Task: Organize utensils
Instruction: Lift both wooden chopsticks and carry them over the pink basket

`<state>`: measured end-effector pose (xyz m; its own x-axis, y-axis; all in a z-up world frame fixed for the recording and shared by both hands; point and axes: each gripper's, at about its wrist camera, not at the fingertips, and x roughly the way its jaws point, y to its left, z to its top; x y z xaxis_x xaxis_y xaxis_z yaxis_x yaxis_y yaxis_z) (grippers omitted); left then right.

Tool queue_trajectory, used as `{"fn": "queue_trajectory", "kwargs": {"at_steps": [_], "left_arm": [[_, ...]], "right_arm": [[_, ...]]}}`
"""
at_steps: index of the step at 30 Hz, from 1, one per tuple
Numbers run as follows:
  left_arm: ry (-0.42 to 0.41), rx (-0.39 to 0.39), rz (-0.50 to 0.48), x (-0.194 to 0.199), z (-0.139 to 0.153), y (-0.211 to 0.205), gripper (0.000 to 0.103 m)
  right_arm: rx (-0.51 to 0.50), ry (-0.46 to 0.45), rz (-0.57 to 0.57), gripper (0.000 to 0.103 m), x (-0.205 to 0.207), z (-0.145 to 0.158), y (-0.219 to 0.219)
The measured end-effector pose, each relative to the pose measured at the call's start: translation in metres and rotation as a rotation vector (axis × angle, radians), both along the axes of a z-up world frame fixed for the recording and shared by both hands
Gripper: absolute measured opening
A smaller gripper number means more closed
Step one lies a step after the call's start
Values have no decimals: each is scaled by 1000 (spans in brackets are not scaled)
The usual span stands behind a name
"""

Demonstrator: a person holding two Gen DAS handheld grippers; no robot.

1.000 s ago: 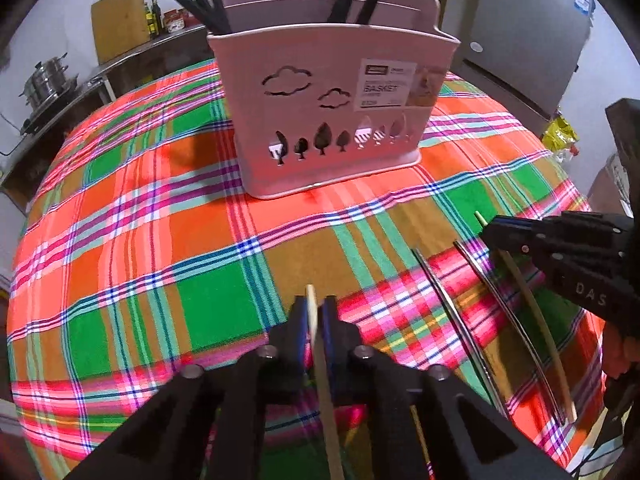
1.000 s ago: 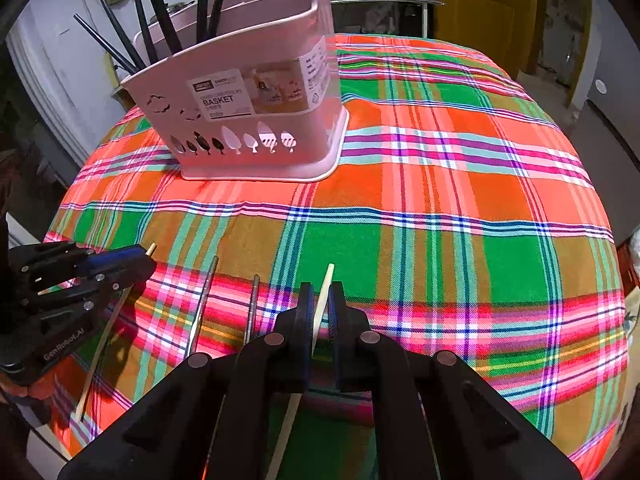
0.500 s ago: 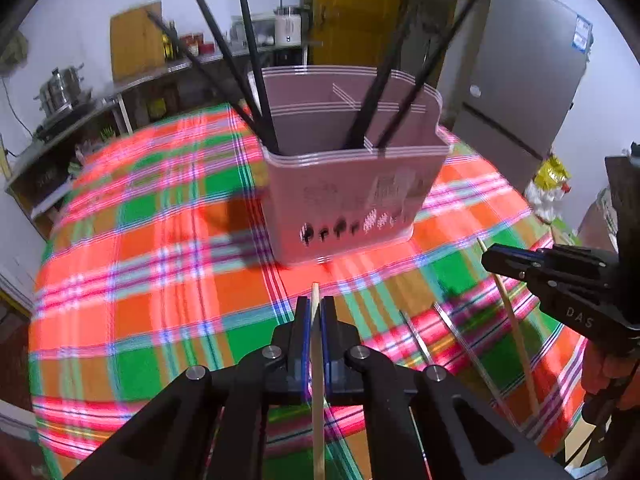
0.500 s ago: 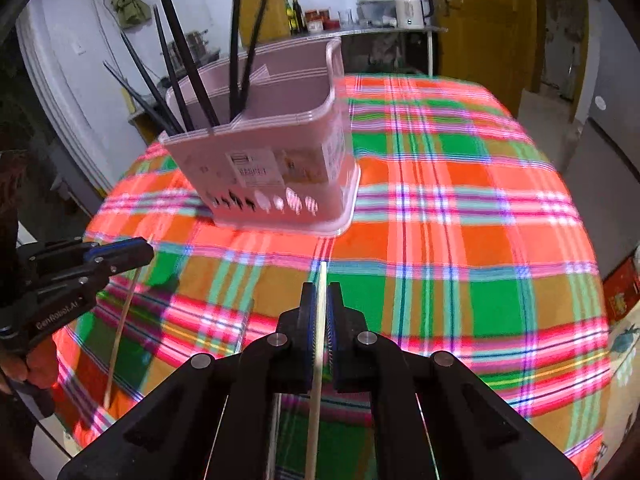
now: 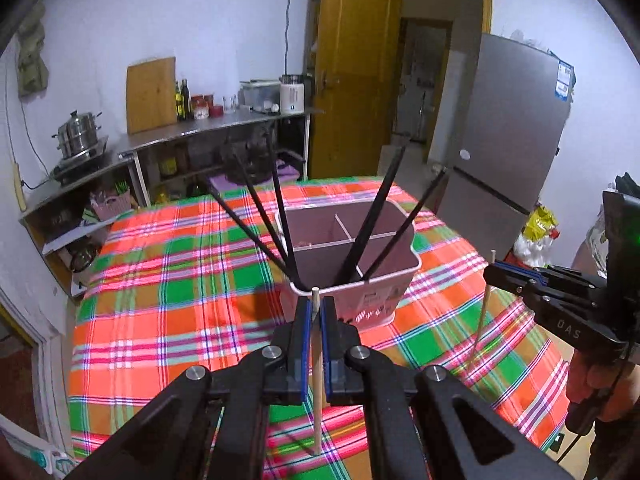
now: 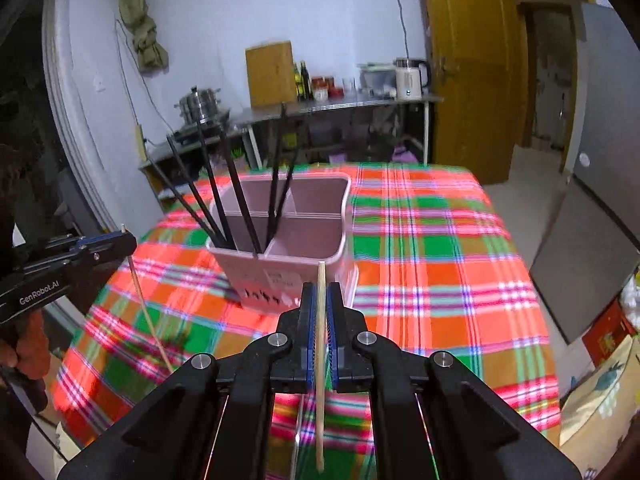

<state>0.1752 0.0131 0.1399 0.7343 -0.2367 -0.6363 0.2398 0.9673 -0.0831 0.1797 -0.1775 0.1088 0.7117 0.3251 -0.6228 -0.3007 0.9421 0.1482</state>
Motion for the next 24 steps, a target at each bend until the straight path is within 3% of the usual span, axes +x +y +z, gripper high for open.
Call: {"fn": "queue_trajectory", "kwargs": {"at_steps": [5, 11, 24], "left_arm": [[-25, -16, 6, -7, 8, 1, 4], [-28, -31, 12, -17, 10, 2, 4], [45, -26, 15, -50, -16, 13, 4]], "right_arm": [[10, -58, -13, 5, -8, 15, -2], [12, -49, -15, 5, -17, 11, -5], [-2, -39, -8, 5, -36, 10, -8]]}}
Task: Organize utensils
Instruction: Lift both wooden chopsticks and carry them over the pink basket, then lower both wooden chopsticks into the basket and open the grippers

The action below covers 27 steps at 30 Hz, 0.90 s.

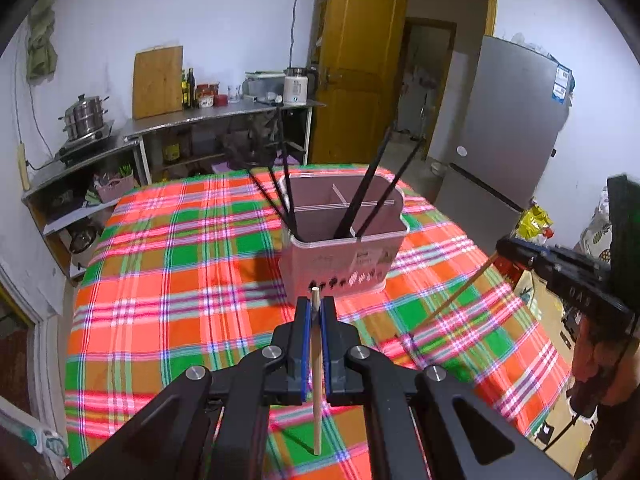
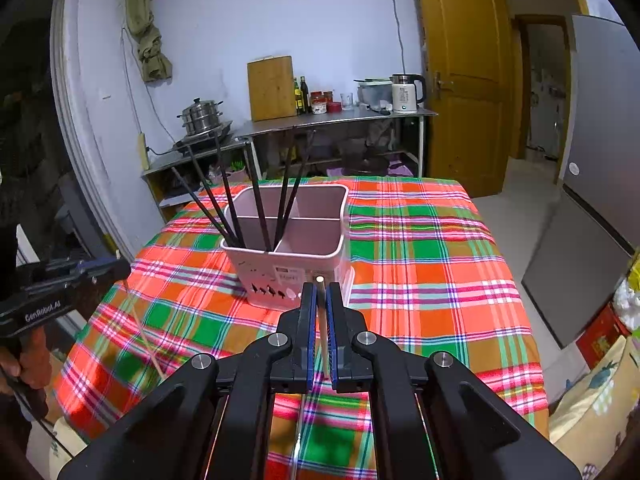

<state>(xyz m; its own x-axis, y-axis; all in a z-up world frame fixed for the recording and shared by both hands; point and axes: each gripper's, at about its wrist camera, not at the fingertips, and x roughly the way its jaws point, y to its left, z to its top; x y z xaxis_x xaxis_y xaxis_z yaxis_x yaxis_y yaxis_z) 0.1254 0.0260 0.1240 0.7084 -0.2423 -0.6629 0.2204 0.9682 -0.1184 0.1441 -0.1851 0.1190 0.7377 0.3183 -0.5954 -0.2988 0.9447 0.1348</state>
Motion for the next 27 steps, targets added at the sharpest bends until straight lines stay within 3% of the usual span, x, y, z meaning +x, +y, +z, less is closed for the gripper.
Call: {"fn": "queue_trajectory", "kwargs": {"at_steps": [13, 27], "left_arm": [[-12, -1, -9, -37, 9, 12, 4], [-80, -69, 3, 2, 55, 14, 4]], "right_arm": [[-18, 1, 6, 5, -11, 1, 3], [27, -87, 18, 5, -9, 37, 14]]}}
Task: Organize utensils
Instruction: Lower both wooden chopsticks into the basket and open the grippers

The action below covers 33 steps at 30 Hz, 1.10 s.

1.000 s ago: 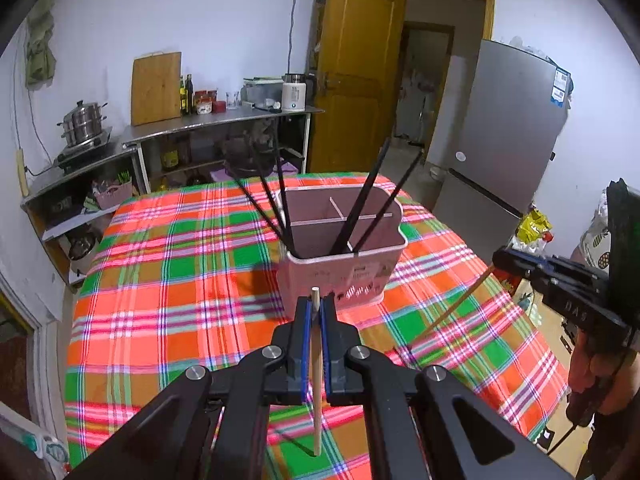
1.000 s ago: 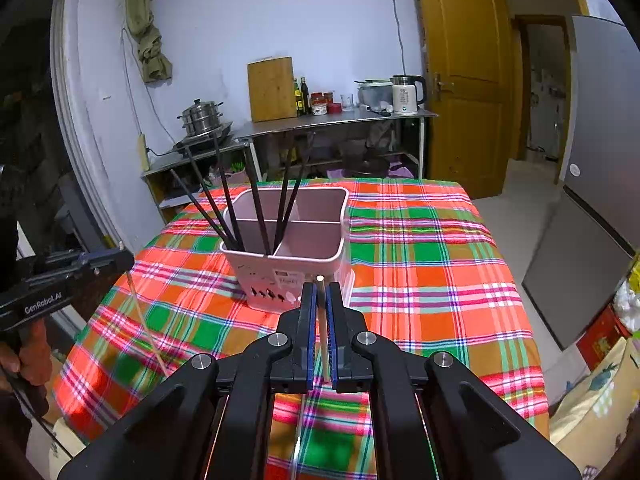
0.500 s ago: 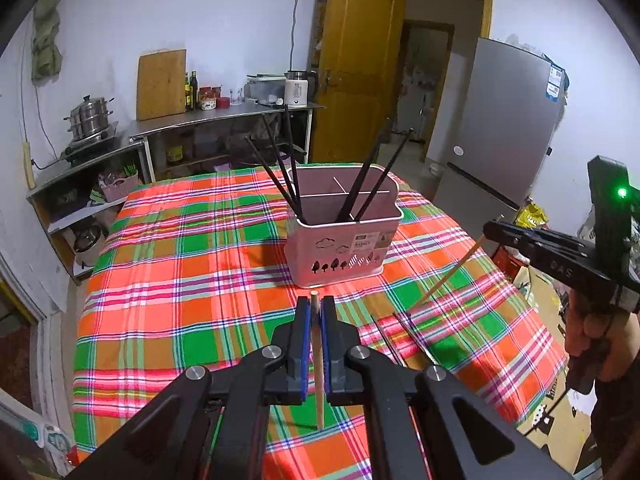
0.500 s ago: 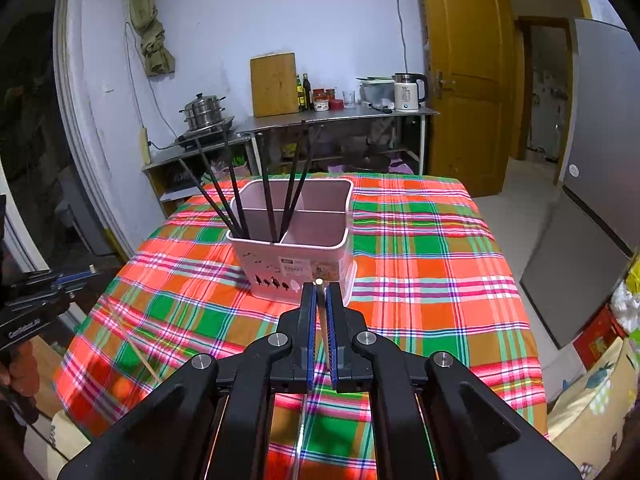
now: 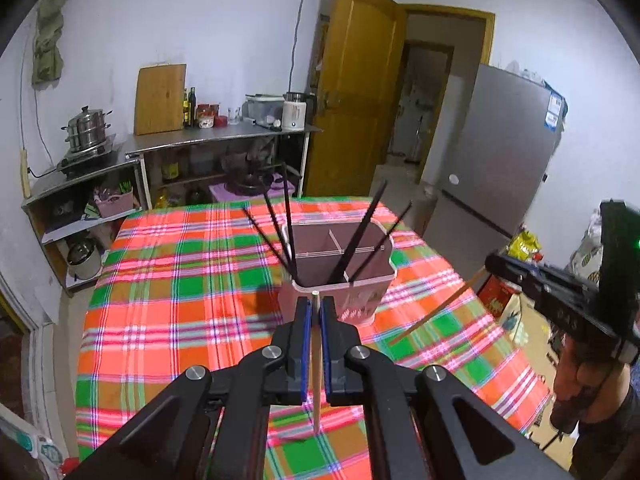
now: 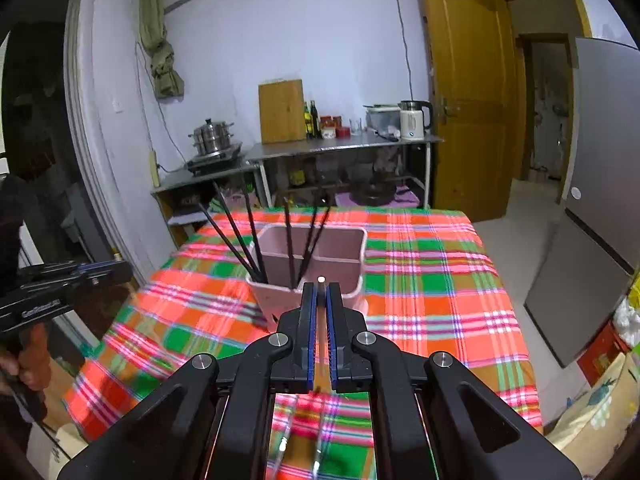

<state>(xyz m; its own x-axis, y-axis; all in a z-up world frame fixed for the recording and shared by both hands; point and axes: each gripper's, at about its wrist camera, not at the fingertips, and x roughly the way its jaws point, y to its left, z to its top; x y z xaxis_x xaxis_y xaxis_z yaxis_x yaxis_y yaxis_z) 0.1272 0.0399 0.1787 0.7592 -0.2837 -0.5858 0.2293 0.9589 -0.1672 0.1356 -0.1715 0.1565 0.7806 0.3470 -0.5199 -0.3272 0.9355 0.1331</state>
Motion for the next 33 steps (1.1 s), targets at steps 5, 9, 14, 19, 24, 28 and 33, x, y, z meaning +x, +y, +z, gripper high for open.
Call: {"fn": "queue_trajectory", "kwargs": {"at_steps": [5, 9, 14, 19, 24, 28, 33], "left_arm": [[-29, -40, 12, 20, 20, 3, 4], [-63, -68, 30, 36, 38, 6, 4], [-112, -90, 54, 55, 59, 12, 4], [-151, -114, 72, 75, 74, 16, 4], [-172, -125, 83, 92, 73, 16, 4], [-155, -140, 93, 107, 59, 17, 4], [-132, -133, 93, 121, 37, 15, 4]], "right_arm": [[22, -28, 15, 5, 8, 14, 10], [33, -48, 20, 5, 15, 23, 18], [62, -80, 21, 5, 28, 37, 26], [77, -108, 20, 5, 40, 48, 34], [75, -126, 20, 5, 53, 50, 44], [63, -108, 24, 5, 62, 40, 51], [53, -78, 26, 5, 70, 25, 56]]}}
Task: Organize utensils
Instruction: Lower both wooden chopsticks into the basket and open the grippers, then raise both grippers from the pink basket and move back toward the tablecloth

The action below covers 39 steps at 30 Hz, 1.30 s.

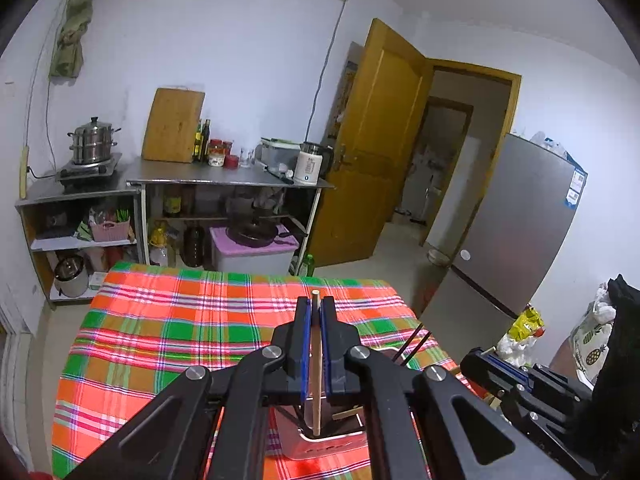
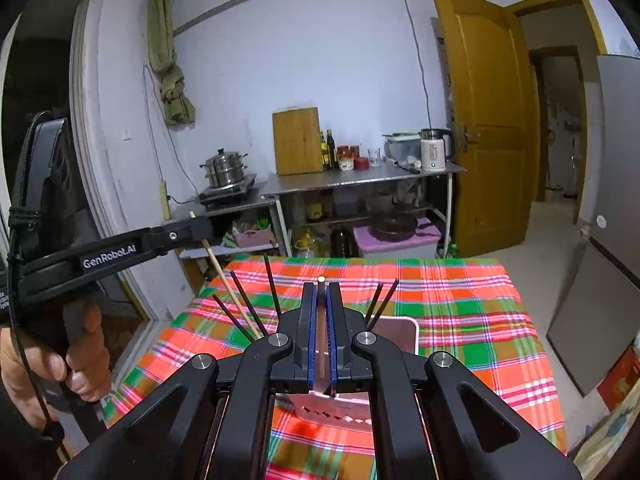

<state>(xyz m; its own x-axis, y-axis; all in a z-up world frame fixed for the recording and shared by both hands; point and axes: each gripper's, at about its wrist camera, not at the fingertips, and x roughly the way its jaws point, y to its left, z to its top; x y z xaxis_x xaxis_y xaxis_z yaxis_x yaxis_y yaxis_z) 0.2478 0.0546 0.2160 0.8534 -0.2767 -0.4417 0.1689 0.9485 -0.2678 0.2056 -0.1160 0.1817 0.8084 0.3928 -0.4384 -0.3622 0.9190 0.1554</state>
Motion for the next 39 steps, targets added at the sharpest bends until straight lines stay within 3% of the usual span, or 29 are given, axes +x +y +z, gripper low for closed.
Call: {"fn": "queue_trajectory", "kwargs": {"at_steps": [17, 25, 31, 39], "left_arm": [[57, 29, -28, 22, -52, -16, 5], [55, 53, -48, 21, -57, -19, 6], [47, 29, -50, 14, -55, -13, 17], [29, 1, -32, -7, -48, 0, 17]], "right_arm": [[-37, 80, 2, 5, 19, -34, 6], [-53, 86, -4, 6, 24, -31, 7], [-46, 88, 9, 10, 21, -30, 9], [-29, 62, -7, 12, 11, -23, -1]]}}
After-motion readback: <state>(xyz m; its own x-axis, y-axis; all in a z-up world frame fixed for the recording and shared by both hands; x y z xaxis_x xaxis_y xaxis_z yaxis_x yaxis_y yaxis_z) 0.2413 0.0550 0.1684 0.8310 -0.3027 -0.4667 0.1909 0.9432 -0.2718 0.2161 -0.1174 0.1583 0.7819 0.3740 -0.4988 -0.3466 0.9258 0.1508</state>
